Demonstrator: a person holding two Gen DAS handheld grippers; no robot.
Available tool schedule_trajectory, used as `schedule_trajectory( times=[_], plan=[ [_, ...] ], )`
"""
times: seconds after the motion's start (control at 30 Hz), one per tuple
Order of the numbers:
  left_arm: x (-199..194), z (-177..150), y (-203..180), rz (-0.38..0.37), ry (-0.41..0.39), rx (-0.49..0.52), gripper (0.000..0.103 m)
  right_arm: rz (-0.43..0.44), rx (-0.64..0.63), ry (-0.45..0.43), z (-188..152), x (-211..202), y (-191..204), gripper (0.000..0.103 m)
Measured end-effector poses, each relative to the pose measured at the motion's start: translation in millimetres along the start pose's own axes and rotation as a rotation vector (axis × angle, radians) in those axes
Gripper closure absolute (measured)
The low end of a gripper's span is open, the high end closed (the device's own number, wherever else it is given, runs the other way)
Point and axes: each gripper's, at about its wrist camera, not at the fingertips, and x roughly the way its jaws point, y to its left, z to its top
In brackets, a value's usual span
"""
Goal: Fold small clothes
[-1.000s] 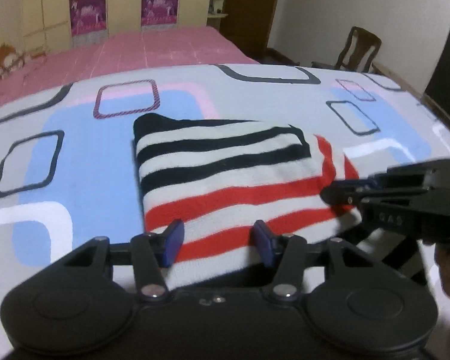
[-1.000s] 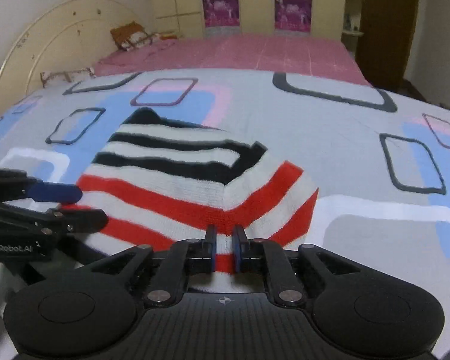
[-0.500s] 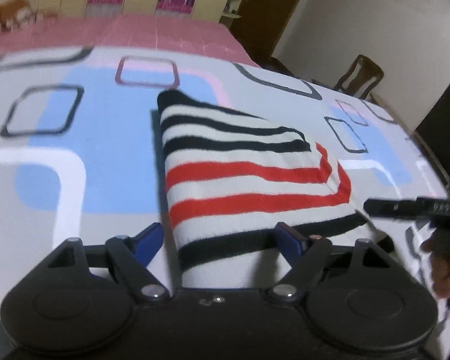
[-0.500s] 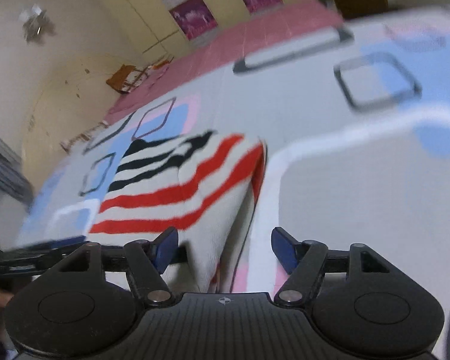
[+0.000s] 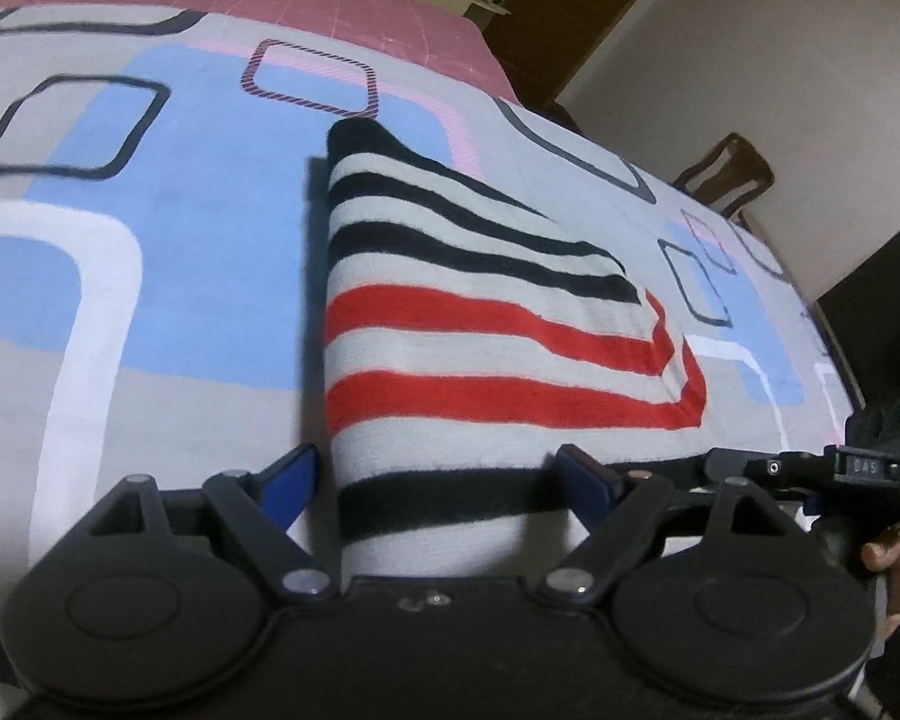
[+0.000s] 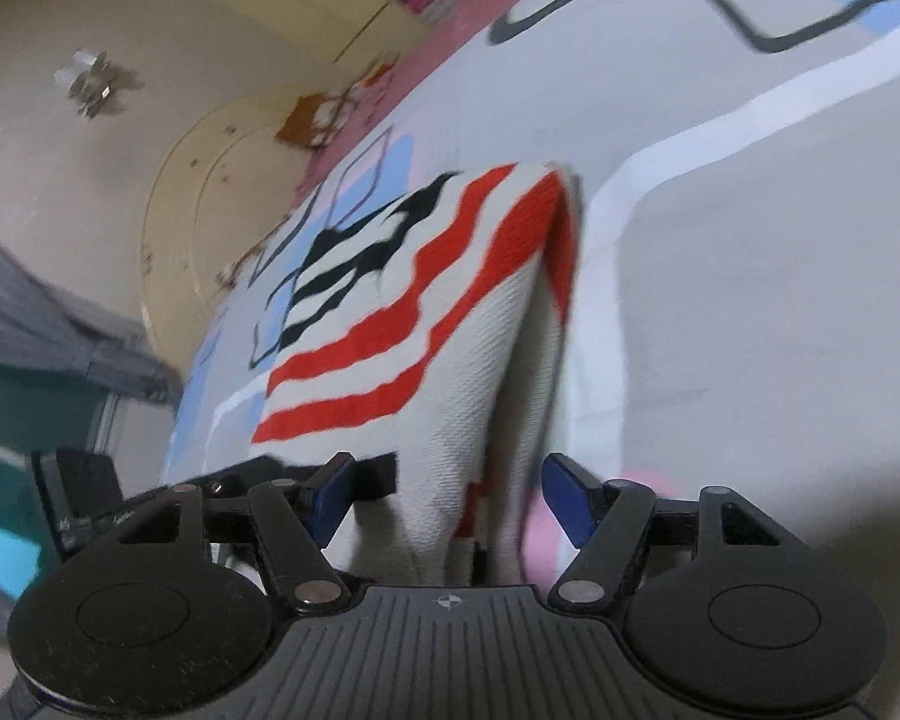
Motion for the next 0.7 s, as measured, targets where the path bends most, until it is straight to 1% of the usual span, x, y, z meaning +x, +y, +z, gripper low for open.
schedule_trajectory(
  times=[0.07, 0.17, 0.33, 0.43, 0.47, 0.5, 0.53, 0.6, 0.7],
  plan=[
    [3, 2, -6, 0.016, 0.001, 0.023, 0.021, 0.0, -0.04, 0.014, 2, 2, 3, 0.035],
    [7, 3, -12, 0.038, 0.001, 0.047, 0.021, -0.01, -0.077, 0.015, 2, 7, 7, 0.035],
    [7, 1, -9, 0.029, -0.011, 0.044, 0.021, -0.037, -0.13, 0.009, -1, 14, 17, 0.035],
    [7, 1, -10, 0.033, -0.011, 0.05, 0.022, -0.062, -0.166, 0.02, 1, 19, 25, 0.035],
    [7, 1, -10, 0.034, -0.011, 0.053, 0.022, -0.063, -0.175, 0.025, 1, 19, 25, 0.036],
    [7, 0, -11, 0.036, -0.011, 0.054, 0.022, -0.066, -0.177, 0.027, 2, 19, 24, 0.043],
    [6, 0, -11, 0.037, -0.011, 0.056, 0.022, -0.076, -0.173, 0.028, 3, 19, 22, 0.045],
    [7, 0, -12, 0.038, -0.011, 0.056, 0.022, -0.078, -0.148, 0.016, 4, 14, 19, 0.045],
    [7, 1, -13, 0.042, -0.011, 0.058, 0.022, -0.097, -0.153, 0.011, 2, 16, 20, 0.045]
  ],
)
